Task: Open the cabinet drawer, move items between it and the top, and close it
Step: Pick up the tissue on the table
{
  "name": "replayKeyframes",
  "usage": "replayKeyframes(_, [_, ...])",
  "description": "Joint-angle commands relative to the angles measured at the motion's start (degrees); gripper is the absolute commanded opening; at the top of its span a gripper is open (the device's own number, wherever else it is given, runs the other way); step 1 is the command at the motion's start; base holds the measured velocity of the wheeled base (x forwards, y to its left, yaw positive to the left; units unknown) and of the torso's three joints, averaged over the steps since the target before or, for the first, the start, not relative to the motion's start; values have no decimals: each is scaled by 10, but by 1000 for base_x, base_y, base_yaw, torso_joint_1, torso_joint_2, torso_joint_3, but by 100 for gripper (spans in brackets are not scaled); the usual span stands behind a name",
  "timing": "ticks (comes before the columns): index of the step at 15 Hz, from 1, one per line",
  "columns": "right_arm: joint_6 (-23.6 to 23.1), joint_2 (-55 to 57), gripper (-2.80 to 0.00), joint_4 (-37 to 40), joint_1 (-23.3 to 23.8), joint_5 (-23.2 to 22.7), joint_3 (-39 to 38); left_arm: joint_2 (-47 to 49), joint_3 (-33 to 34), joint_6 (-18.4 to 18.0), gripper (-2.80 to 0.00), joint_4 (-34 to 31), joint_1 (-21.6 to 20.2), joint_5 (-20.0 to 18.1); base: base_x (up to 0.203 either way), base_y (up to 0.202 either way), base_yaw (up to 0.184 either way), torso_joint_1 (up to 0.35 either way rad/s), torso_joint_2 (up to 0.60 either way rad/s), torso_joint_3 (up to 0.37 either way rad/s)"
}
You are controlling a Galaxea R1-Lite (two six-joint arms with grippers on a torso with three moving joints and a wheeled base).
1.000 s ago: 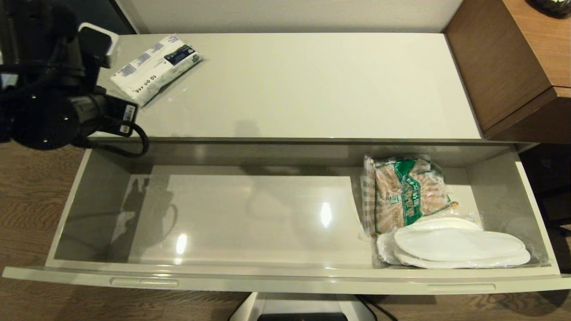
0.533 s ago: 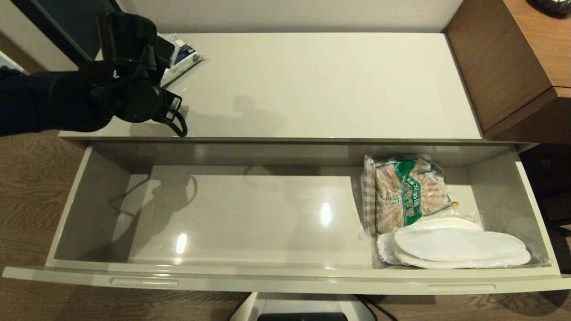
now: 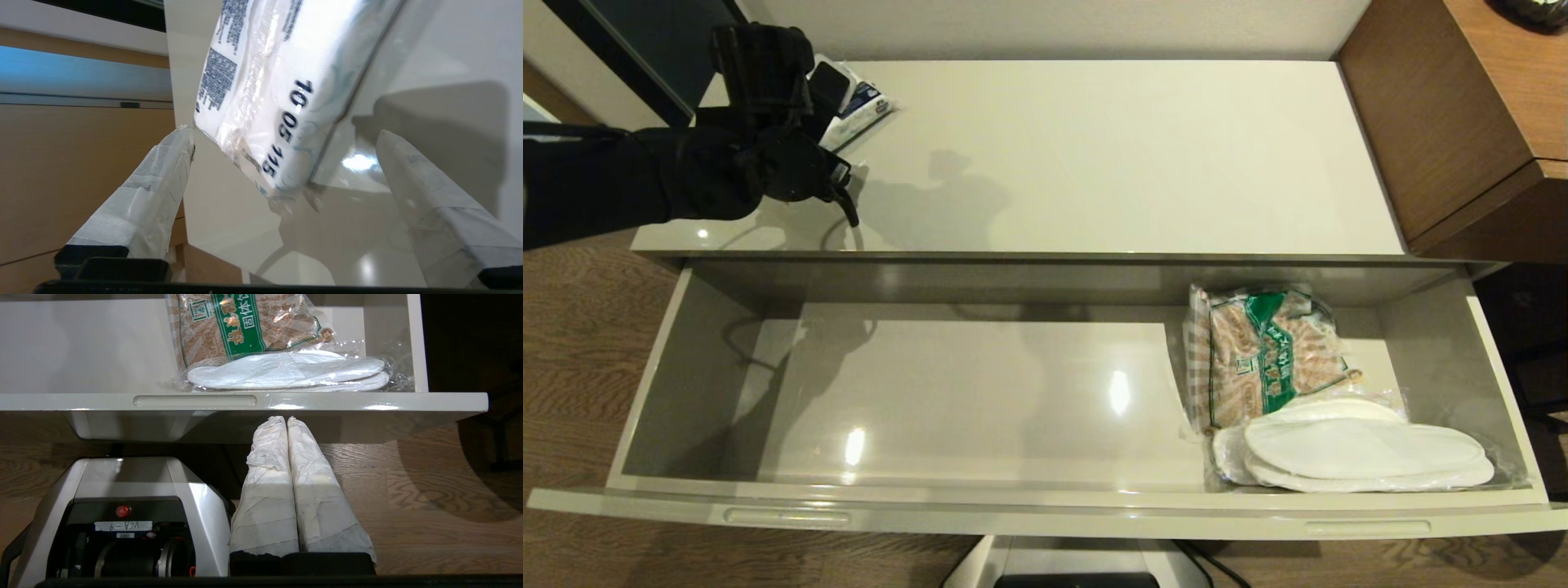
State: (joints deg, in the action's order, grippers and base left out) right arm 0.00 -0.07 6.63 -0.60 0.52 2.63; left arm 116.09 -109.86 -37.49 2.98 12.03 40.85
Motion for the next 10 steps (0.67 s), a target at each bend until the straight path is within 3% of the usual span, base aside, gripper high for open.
replayKeyframes(1, [0,-12,-280,0,0,0,0,13,-4,-17,0,15,-8,3,0,0,0,0,0,0])
replayKeyframes(9, [0,-13,-280,0,0,0,0,38,-4,-27,0,55,-19,6,0,0,0,0,0,0])
replayKeyframes(10, [0,-13,-280,0,0,0,0,50,-4,-27,0,84,-20,6,0,0,0,0,0,0])
